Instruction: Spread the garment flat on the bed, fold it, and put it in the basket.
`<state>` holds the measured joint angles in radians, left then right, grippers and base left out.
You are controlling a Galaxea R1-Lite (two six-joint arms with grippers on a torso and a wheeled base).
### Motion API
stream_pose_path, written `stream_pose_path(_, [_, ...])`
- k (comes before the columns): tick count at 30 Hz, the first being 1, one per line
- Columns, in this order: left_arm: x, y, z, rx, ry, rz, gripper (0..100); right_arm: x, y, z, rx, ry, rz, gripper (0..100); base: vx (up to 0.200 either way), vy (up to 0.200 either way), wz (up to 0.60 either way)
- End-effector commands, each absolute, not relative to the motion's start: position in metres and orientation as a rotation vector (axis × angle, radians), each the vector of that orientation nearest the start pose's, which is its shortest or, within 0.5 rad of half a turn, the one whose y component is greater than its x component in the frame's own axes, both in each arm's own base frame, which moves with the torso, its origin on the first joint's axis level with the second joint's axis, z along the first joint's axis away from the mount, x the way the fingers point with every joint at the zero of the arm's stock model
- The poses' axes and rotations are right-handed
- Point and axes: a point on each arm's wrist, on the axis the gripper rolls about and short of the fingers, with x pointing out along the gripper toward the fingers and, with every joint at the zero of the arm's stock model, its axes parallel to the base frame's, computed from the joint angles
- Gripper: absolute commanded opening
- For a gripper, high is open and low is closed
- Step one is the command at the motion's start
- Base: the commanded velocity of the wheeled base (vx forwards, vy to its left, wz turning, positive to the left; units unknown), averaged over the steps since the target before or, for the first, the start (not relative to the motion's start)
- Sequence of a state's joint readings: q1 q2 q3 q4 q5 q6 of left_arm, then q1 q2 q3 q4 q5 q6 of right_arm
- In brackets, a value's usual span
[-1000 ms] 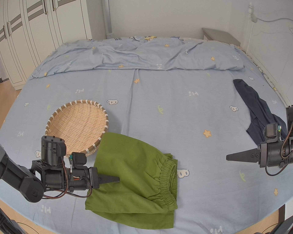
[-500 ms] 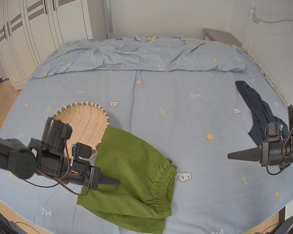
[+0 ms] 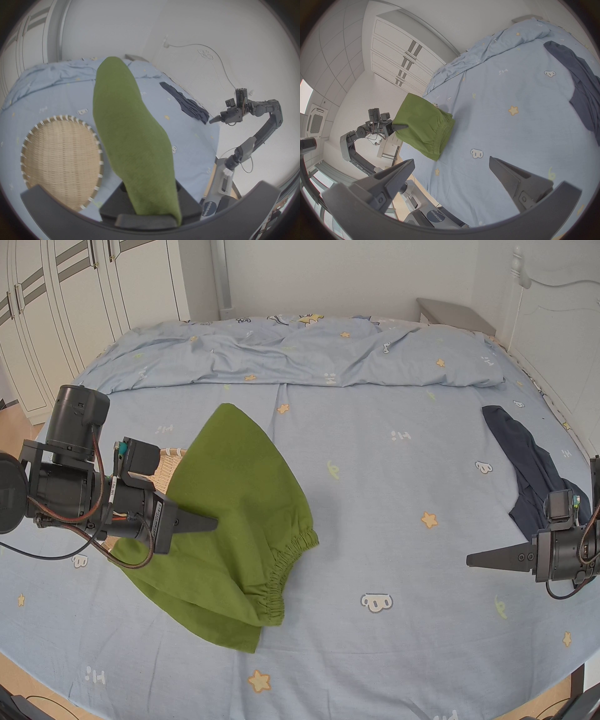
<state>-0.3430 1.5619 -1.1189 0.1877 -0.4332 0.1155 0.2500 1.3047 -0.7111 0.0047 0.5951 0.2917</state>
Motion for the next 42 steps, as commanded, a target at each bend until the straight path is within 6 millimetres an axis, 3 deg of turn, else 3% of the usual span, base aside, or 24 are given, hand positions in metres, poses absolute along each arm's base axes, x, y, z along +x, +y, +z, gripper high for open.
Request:
stream_pose_path(1, [0.248, -0.092, 0.241, 0.093, 0.539, -0.728, 0, 0.181, 0.059, 0.198, 0.373, 0.727, 0.721, 100, 0.000, 0.000, 0.00])
stream_pose_path(11, [0.238, -0.083, 0.263, 0.112, 0.288, -0.612, 0, 0.181, 0.058, 0.199, 0.373, 0.720, 0.721, 100, 0.000, 0.000, 0.00])
stream_pose_path(22, [0.251, -0.054, 0.292, -0.023, 0.068, -0.470, 0, 0.181, 0.059, 0.201, 0.372, 0.716, 0.724, 100, 0.000, 0.000, 0.00])
stream_pose_path(28, [0.255, -0.045, 0.294, -0.033, 0.062, -0.438, 0, 0.181, 0.059, 0.201, 0.373, 0.715, 0.723, 100, 0.000, 0.000, 0.00])
stream_pose_path(36, [0.264, -0.034, 0.283, -0.039, 0.106, -0.388, 0, 0.179, 0.058, 0.203, 0.372, 0.702, 0.725, 100, 0.000, 0.000, 0.00])
stream_pose_path(42, [0.291, -0.010, 0.242, -0.086, 0.249, -0.293, 0, 0.176, 0.057, 0.206, 0.371, 0.691, 0.729, 100, 0.000, 0.000, 0.00])
